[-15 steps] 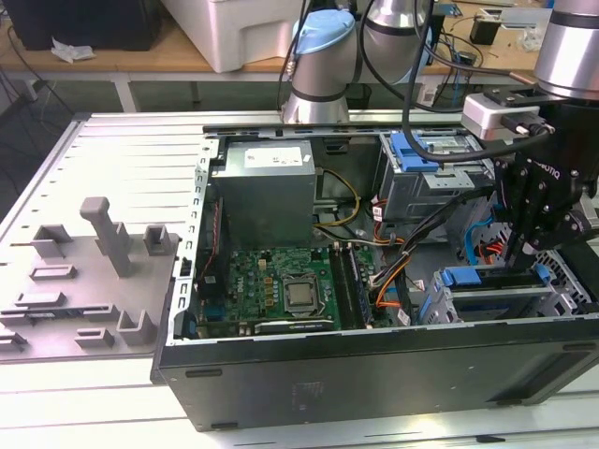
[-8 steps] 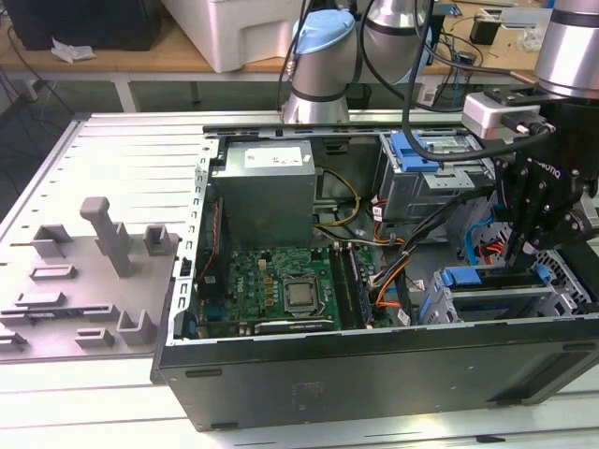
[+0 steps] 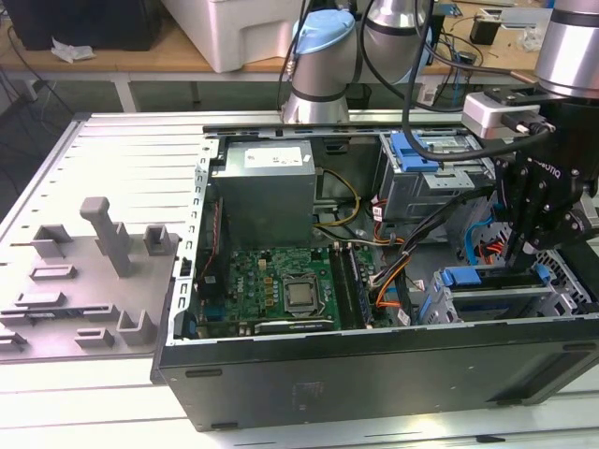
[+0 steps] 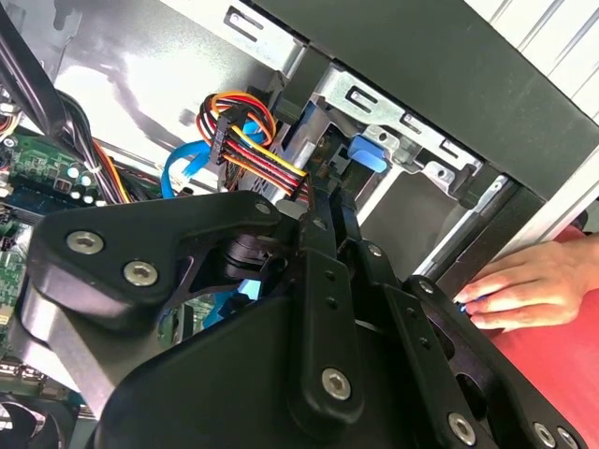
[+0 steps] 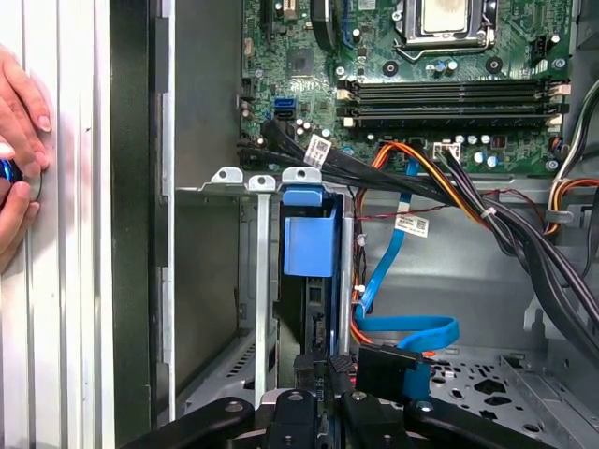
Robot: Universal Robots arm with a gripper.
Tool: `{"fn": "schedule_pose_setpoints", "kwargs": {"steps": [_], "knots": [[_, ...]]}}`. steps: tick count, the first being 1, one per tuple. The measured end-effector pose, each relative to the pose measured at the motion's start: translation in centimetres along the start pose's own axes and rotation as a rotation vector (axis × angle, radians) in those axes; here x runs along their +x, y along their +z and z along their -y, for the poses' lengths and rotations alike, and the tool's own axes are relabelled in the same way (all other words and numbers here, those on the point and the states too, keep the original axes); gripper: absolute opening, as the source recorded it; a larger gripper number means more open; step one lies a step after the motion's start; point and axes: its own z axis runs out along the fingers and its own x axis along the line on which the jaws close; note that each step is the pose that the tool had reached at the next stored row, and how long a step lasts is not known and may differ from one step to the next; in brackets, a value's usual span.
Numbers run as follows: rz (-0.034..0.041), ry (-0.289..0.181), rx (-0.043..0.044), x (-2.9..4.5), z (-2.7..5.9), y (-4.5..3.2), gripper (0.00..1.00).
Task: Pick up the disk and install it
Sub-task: 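Insert the first disk wire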
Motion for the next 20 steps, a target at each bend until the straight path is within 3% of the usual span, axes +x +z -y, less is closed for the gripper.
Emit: {"fn": "schedule_pose_setpoints", "kwargs": {"steps": [20], "knots": [[-0.0003,0.007,-0.0011,-0.04,-0.03,0.22,0.17]]}}
